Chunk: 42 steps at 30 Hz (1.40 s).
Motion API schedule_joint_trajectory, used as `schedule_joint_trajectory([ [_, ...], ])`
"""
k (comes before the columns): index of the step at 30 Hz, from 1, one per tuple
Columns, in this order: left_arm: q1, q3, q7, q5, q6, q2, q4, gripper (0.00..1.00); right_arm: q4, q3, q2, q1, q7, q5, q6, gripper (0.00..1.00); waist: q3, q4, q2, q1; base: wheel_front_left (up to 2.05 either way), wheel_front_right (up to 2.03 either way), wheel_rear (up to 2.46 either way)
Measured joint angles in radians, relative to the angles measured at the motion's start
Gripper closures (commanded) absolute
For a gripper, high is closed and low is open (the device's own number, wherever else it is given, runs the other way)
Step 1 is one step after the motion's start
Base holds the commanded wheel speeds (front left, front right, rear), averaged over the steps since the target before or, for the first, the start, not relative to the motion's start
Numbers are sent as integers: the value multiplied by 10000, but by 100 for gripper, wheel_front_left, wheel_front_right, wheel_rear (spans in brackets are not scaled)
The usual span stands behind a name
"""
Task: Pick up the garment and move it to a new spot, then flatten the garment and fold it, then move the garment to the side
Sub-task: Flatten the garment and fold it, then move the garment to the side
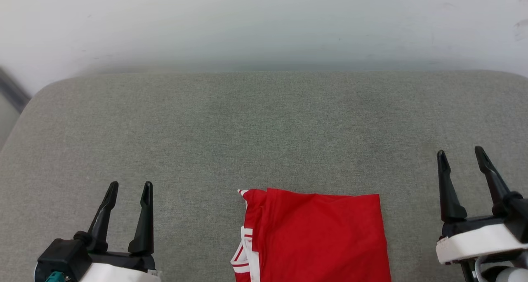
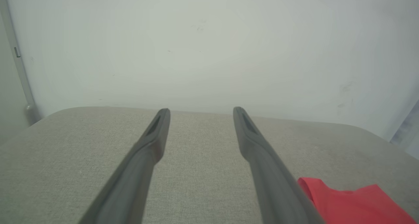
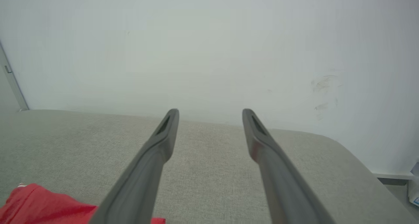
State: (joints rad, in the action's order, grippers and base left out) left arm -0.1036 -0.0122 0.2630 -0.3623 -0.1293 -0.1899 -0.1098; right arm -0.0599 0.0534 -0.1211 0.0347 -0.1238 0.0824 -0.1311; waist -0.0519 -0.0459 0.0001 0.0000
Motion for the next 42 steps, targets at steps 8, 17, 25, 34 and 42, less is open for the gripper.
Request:
schedule_joint_trajectory([
  [8, -142, -163, 0, 182, 0, 31, -8, 0, -479, -56, 418, -788, -384, 33, 2, 0, -29, -8, 0, 0, 0, 0, 0],
  [17, -59, -247, 0, 341, 0, 100, -117, 0, -462, -182, 640, -840, -518, -29, 0, 0, -150, -100, -1, 0, 0, 0, 0],
  [25, -86, -215, 0, 384, 0, 113, -121, 0, -424, -146, 669, -843, -453, -42, 2, 0, -99, -82, 0, 0, 0, 0, 0],
  [34, -59, -355, 0, 372, 0, 115, -132, 0, -688, -623, 433, -963, 1841, 207, 4, 0, -351, -118, -1, 0, 0, 0, 0],
  [42, 174, -428, 0, 337, 0, 98, -136, 0, -1674, -1099, -173, -1173, 7459, 1716, 2, 0, -775, -259, 0, 0, 0, 0, 0],
])
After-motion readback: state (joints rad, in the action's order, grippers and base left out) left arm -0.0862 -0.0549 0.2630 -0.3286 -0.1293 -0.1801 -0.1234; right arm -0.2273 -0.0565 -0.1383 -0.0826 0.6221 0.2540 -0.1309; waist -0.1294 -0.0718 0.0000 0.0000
